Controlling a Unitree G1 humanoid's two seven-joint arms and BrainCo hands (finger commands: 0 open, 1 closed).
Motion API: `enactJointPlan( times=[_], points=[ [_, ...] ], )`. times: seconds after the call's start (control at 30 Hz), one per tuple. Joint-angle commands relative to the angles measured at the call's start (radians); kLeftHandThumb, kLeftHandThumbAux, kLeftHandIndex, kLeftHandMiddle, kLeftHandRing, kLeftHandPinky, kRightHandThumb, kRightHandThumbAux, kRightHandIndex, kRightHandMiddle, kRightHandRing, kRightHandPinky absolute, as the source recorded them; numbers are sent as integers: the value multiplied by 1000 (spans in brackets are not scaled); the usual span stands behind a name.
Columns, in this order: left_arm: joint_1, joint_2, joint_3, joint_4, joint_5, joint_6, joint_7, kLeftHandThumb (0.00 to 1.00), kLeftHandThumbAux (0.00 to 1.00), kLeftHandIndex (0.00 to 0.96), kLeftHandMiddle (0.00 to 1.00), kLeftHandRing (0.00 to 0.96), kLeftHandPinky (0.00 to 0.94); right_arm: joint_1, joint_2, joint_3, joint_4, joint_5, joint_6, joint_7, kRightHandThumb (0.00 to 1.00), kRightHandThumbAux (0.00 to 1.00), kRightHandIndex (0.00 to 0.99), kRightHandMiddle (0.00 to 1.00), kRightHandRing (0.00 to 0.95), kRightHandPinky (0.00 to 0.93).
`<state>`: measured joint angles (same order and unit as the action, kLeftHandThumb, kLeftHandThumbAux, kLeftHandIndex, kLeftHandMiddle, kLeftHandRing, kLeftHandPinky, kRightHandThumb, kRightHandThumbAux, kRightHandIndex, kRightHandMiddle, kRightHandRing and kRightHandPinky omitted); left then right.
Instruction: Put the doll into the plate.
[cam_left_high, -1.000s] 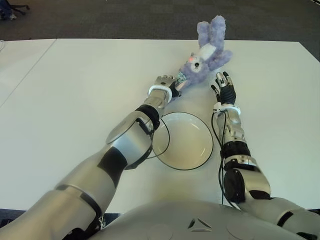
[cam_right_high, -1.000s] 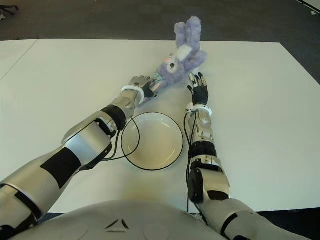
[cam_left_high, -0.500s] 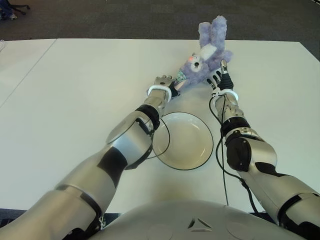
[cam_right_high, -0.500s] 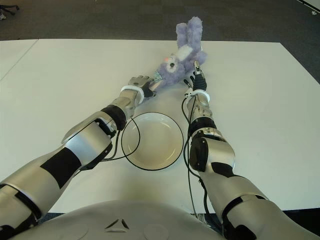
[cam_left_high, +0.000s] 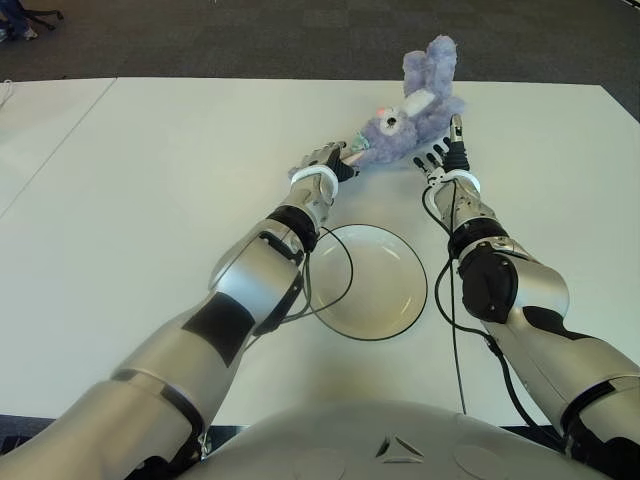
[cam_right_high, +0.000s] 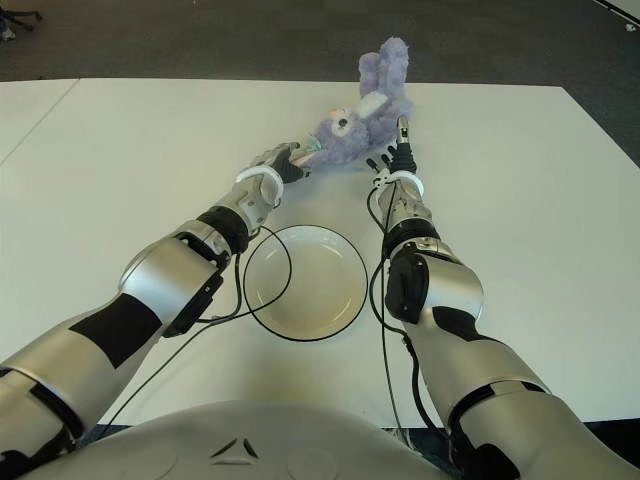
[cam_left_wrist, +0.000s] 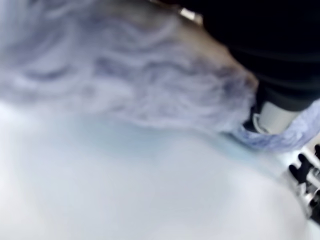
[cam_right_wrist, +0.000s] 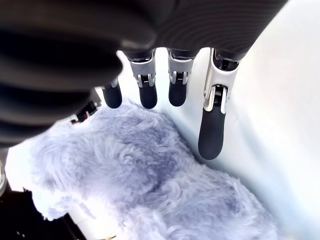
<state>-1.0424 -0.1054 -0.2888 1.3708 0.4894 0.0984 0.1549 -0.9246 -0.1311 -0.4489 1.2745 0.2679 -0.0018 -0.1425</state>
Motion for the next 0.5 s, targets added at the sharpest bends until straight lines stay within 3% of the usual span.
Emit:
enactJointPlan(
  times=[0.03, 0.23, 0.37, 0.47, 0.5],
  points=[
    [23, -57, 43, 4, -45, -40, -3, 281, 474, 0, 144, 268, 364, 48, 40, 30, 60, -37, 66, -10, 99, 372, 0, 0, 0, 42],
    [10, -74, 46, 9, -40, -40, 18, 220, 500, 0, 151, 241, 288, 41, 42, 43, 62, -53, 75, 8, 115, 366, 0, 0, 0, 67],
    [4, -81, 40, 10, -34, -36, 30, 217, 509, 0, 152, 238, 289, 40, 43, 46, 62, -61, 76, 14, 120, 368, 0, 0, 0, 68],
    [2, -87, 20, 10, -16, -37, 70, 308, 552, 0, 176, 273, 374, 44, 49, 51, 66, -71, 77, 3, 132, 387, 0, 0, 0, 94],
    [2, -88, 15, 10, -11, -38, 79, 417, 576, 0, 220, 365, 451, 47, 51, 50, 68, -73, 76, -2, 133, 397, 0, 2, 34, 143]
  ],
)
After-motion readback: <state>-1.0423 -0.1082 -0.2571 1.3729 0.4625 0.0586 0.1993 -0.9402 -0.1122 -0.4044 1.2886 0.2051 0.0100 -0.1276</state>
